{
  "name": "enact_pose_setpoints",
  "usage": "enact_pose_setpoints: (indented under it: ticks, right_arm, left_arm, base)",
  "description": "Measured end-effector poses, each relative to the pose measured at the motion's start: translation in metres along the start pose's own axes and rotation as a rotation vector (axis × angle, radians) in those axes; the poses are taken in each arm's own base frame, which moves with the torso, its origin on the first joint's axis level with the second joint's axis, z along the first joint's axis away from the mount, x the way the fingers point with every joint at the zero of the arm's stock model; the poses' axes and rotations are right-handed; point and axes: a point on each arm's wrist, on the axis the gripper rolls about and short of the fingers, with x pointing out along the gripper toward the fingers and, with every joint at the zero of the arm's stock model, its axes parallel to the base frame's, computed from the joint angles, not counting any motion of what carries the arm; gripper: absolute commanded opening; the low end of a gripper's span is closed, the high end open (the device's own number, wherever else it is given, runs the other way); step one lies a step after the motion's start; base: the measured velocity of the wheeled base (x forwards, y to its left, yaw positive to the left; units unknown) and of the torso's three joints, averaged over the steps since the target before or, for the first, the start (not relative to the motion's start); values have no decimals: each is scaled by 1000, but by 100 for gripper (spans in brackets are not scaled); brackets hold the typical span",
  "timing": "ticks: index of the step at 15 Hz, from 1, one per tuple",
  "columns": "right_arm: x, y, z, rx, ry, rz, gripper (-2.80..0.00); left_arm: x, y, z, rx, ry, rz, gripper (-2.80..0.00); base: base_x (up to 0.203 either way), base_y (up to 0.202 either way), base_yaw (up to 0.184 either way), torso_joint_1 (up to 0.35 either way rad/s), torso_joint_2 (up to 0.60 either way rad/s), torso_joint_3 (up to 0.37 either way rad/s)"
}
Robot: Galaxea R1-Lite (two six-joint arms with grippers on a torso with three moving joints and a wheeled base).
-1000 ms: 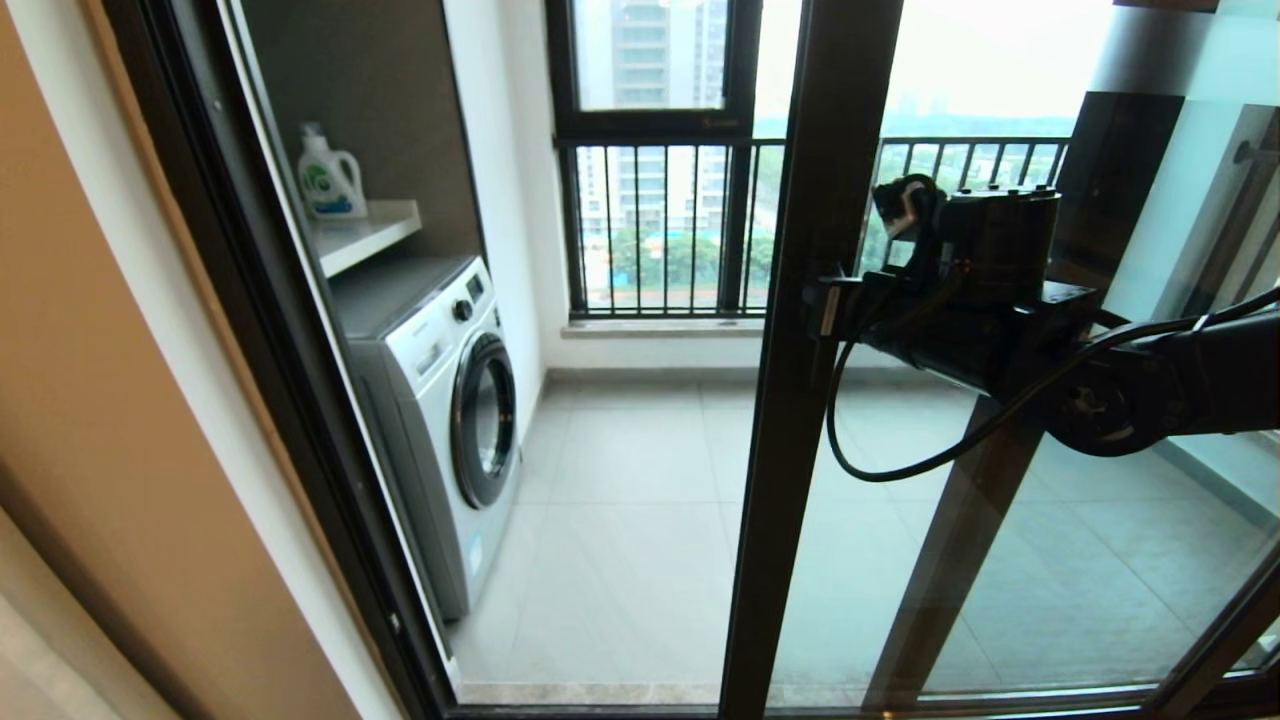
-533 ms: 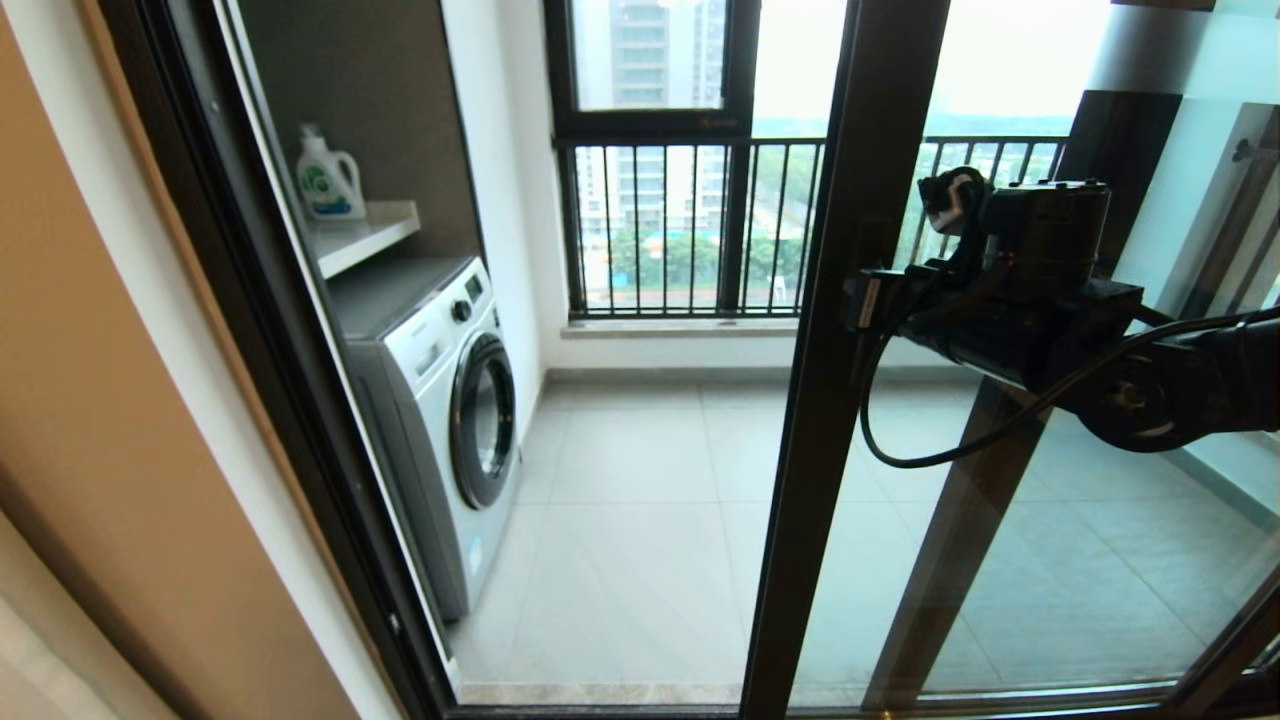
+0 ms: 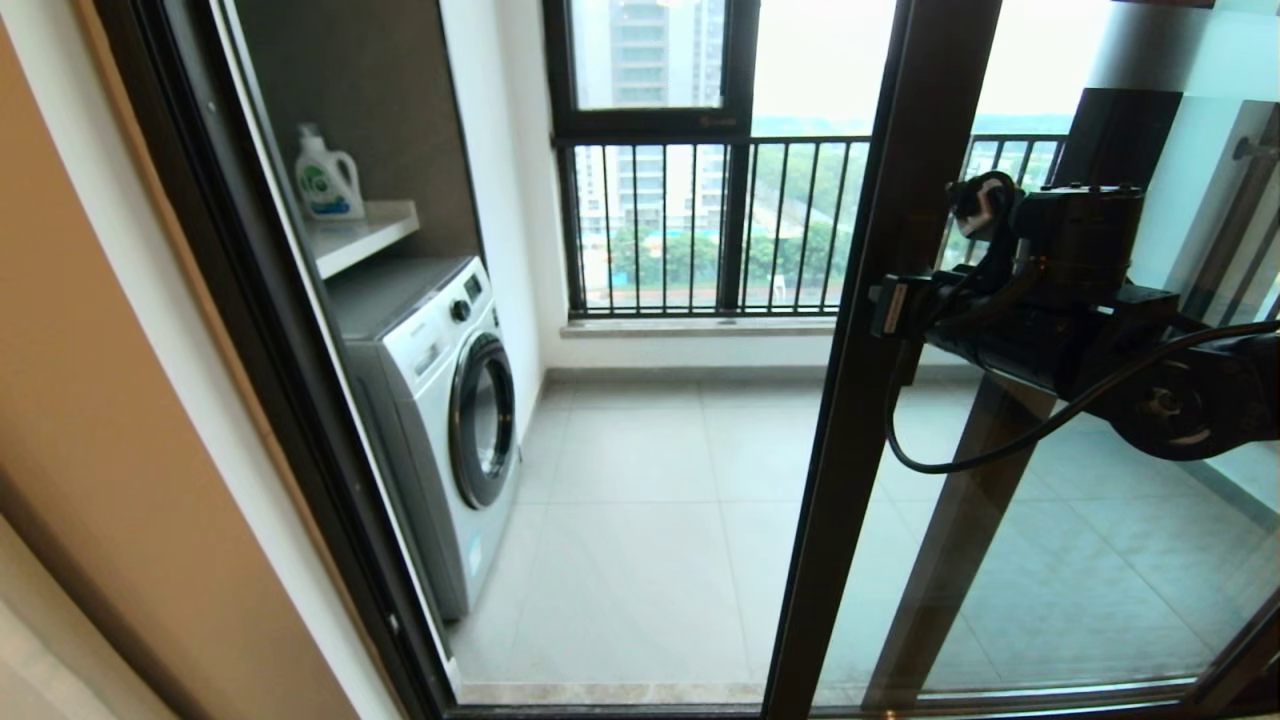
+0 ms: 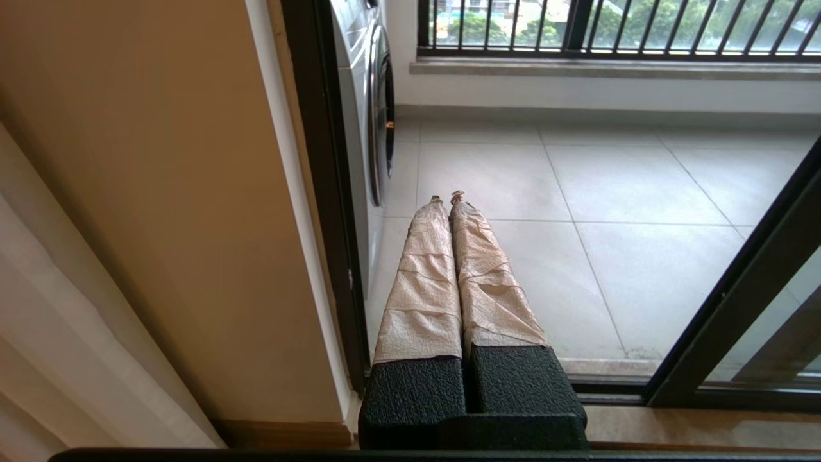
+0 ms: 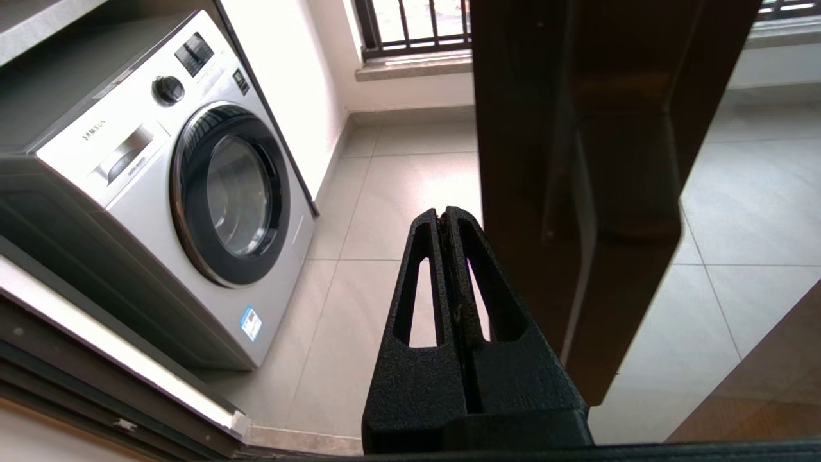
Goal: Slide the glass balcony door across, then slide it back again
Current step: Open the slid door
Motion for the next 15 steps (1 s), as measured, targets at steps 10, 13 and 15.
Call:
enact_pose_setpoints:
  ticks: [10,13,15]
  right_arm:
    - [-6,-26,1,5,3,-57,-280]
    - [-9,-30,-4,6,21,-70,-280]
    - [-10,-36,-5,8,26,-81,-280]
  left_arm:
    - [0,0,0,0,0,0,-280]
    - [0,0,0,1,0,0,-280]
    - [0,0,0,0,0,0,-280]
  base:
    - [0,0,0,0,0,0]
    - [0,0,0,0,0,0]
    - [0,0,0,0,0,0]
